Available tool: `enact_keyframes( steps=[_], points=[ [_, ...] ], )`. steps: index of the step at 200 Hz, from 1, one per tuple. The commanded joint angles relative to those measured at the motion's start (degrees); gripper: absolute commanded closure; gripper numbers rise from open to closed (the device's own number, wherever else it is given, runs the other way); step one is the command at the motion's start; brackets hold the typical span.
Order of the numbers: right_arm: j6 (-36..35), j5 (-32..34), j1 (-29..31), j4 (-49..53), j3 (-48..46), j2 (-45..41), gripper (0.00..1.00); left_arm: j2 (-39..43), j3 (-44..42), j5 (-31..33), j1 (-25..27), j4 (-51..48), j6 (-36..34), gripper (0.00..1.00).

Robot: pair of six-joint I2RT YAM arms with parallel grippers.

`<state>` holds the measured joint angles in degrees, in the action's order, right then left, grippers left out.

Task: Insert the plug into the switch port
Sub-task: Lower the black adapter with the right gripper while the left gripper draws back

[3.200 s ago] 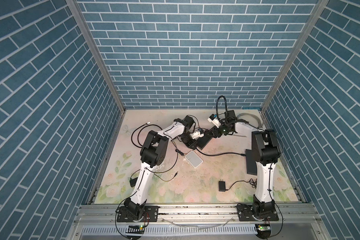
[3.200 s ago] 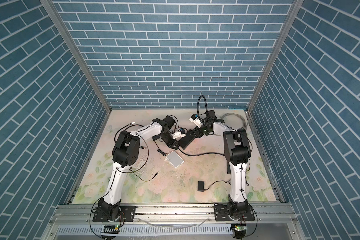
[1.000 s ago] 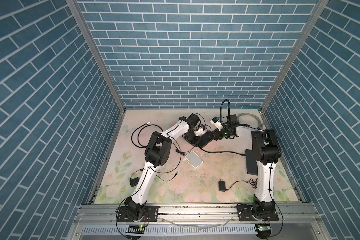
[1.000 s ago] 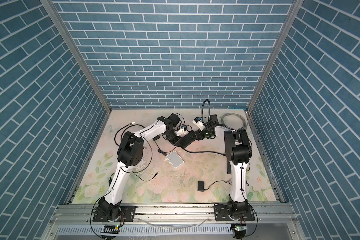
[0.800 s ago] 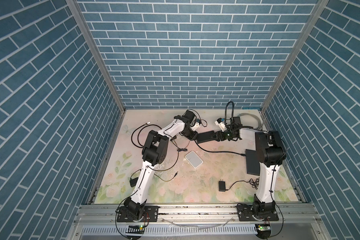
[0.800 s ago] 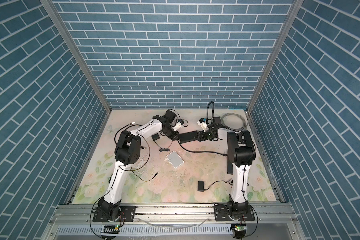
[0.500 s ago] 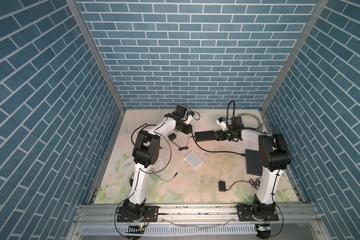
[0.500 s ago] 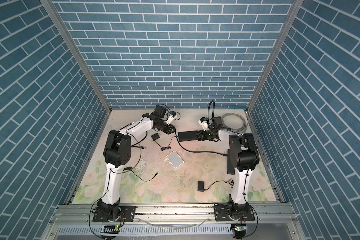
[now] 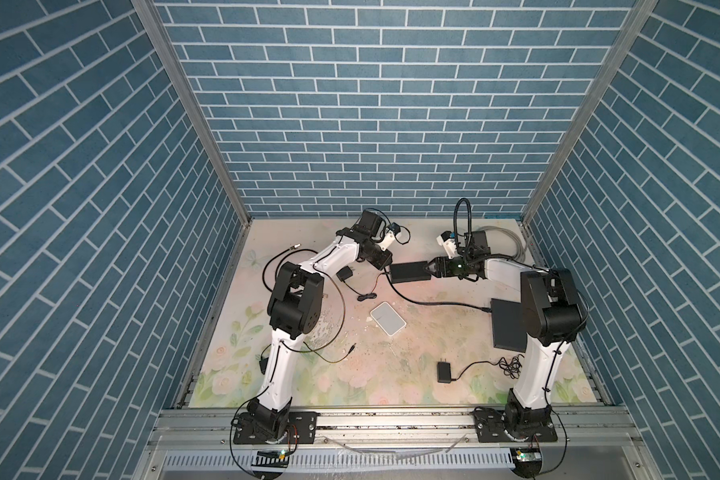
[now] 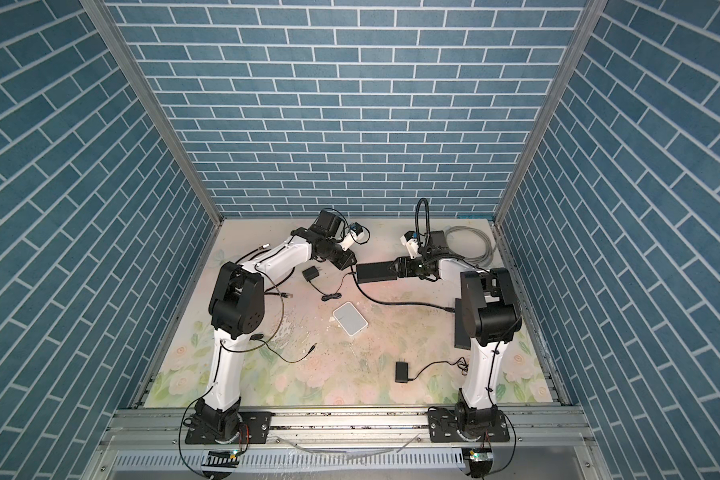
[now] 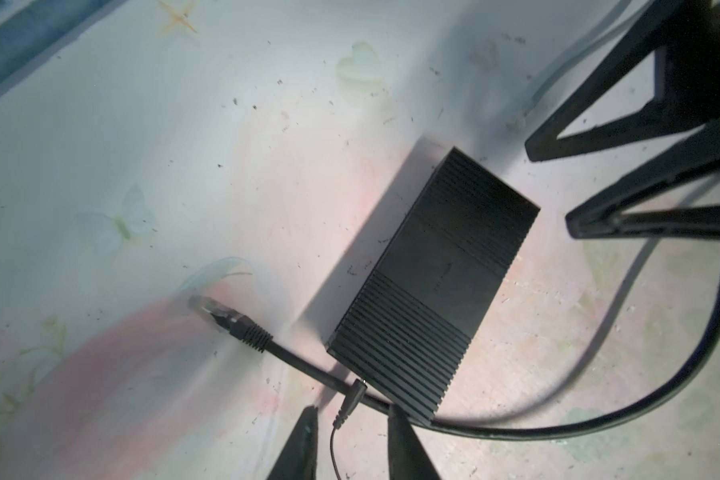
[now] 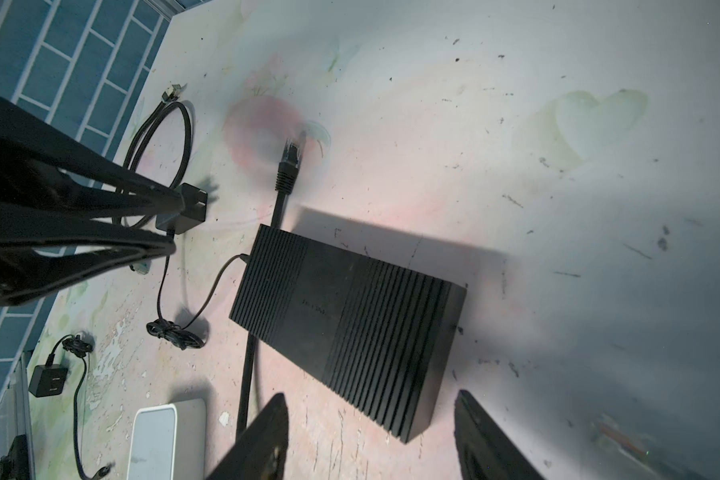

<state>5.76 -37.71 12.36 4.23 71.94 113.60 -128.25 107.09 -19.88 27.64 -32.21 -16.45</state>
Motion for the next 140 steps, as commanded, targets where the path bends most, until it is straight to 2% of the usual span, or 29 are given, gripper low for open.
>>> enact_keyframes(
  steps=[1,42,84,122,140],
  points=[
    [0.35,-1.38,-0.04,-0.01,1.09,1.61,0.37,-3.21,3.00,1.66,0.05,-8.07,-6.38,0.69],
    [0.20,-1.84,0.20,0.25,1.70,2.93,0.37,-5.84,5.98,5.05,0.18,-14.11,-10.34,0.67],
    [-0.31,-1.95,0.28,0.62,2.96,4.23,0.37,-8.97,9.09,5.46,0.31,-16.83,-13.76,0.68],
    [-1.83,-2.30,0.40,2.85,5.97,6.60,0.38,-11.58,12.55,6.16,0.49,-17.82,-16.30,0.84],
    [-2.65,-2.49,0.48,4.06,7.34,7.48,0.38,-12.78,14.58,5.42,0.49,-19.11,-17.21,0.85]
  ],
)
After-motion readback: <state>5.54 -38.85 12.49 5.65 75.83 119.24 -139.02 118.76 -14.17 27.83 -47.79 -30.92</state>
